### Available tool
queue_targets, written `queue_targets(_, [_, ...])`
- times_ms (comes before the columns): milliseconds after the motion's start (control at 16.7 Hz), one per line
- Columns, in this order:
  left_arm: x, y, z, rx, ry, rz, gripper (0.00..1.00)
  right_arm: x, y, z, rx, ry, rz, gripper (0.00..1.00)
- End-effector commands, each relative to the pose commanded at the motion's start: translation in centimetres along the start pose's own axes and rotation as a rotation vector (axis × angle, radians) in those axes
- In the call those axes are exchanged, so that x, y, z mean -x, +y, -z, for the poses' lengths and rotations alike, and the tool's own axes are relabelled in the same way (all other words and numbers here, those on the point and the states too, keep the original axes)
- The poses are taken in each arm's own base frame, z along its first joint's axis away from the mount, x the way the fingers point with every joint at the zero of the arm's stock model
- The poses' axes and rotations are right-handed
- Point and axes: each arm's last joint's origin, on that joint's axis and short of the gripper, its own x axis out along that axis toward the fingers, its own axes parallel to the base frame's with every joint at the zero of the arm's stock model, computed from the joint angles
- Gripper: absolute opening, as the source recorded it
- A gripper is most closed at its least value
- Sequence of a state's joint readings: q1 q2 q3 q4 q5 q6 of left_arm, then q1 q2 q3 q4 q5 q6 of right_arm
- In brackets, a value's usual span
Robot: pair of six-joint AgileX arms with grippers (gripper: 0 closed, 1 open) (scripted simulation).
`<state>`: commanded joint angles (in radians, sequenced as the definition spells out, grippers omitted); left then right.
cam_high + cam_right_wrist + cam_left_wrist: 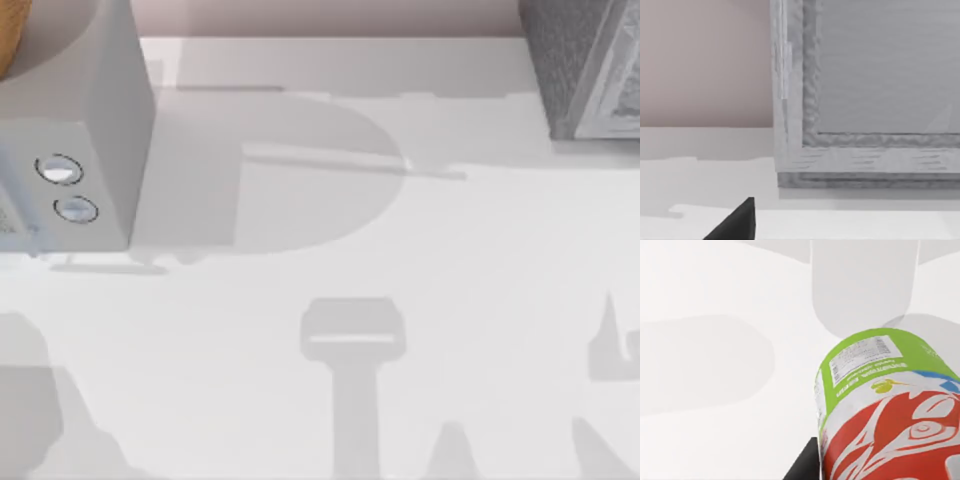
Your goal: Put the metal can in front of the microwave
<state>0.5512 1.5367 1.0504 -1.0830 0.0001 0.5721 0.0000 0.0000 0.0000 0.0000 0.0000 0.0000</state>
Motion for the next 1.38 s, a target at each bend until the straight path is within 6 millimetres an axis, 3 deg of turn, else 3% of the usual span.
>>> queue_targets(300, [-0.21, 0.02, 0.03, 0.001, -0.001, 0.000, 0.00, 0.00, 0.00, 0.00, 0.000, 0.000, 0.000, 1.00])
queue_targets(1080, [-0.21, 0.02, 0.03, 0.001, -0.001, 0.000, 0.98, 0.00, 0.00, 0.00, 0.000, 0.000, 0.000, 1.00])
queue_targets(1380, [-0.21, 0.02, 0.03, 0.001, -0.001, 0.000, 1.00, 0.00, 0.00, 0.00, 0.000, 0.000, 0.000, 1.00])
